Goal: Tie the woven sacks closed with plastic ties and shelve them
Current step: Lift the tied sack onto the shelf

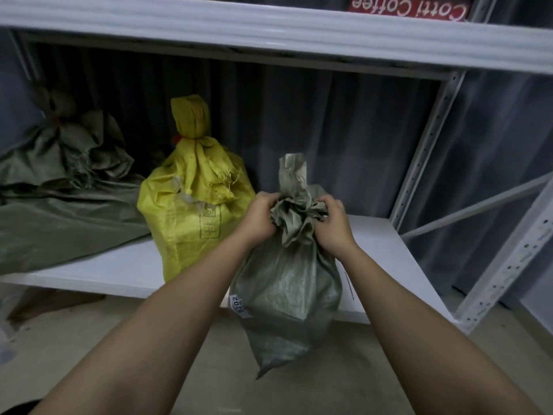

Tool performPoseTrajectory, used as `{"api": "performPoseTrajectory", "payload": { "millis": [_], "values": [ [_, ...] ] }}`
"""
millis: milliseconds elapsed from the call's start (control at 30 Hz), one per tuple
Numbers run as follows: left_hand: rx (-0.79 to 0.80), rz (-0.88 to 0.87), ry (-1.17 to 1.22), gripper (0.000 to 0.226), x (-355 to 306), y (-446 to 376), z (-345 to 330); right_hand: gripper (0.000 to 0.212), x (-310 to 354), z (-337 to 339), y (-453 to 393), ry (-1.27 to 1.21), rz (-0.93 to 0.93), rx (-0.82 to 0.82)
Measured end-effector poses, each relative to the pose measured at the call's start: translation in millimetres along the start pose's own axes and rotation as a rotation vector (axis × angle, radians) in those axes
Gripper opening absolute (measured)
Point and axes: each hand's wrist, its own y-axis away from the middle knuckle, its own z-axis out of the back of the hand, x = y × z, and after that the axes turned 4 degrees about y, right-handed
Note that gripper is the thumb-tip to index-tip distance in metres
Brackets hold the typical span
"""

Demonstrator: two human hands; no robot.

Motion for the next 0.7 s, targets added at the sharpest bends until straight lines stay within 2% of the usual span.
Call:
{"api": "performPoseTrajectory", "payload": {
  "millis": [100, 200, 267, 300, 367, 433, 467, 533, 600, 700],
  "values": [
    [-0.056, -0.068, -0.072, 0.03, 18.4, -42.4, -7.3, 0.03, -13.7, -5.1, -45.6, -0.009, 0.055, -0.056],
    [-0.143, -0.019, -0.034, 0.033, 40.5, -86.8, -16.9, 0.038, -29.8, -11.2, -86.4, -0.038, 0.057, -0.102],
    [-0.177, 0.021, -0.054, 0.032, 55.0, -107.8, -26.2, 0.053, -50.4, -19.2, -109.5, 0.07, 0.024, -0.06],
    [-0.144, 0.065, -0.121, 0.035, 67.5, -115.5, -32.9, 0.063, -62.5, -24.2, -117.0, 0.172, -0.021, 0.0],
    [0.038, 0.271, -0.384, 0.052, 93.5, -118.7, -48.2, 0.084, -83.9, -33.2, -118.8, 0.329, -0.137, 0.149],
    [0.237, 0.484, -0.544, 0.07, 116.2, -108.0, -60.2, 0.097, -99.8, -44.3, -104.9, 0.306, -0.186, 0.288],
    [0.274, 0.514, -0.541, 0.074, 125.3, -100.0, -65.8, 0.103, -106.8, -51.6, -94.7, 0.261, -0.186, 0.336],
    [0.256, 0.435, -0.471, 0.073, 133.0, -83.0, -73.2, 0.114, -117.1, -63.7, -74.3, 0.224, -0.174, 0.378],
    [0.269, 0.329, -0.428, 0.064, 135.1, -68.3, -76.9, 0.112, -126.5, -72.1, -63.6, 0.283, -0.132, 0.405],
    [0.559, 0.29, -0.608, 0.059, 133.7, -49.5, -79.3, 0.081, -132.7, -80.5, -59.3, 0.448, -0.017, 0.475]
  ]
}}
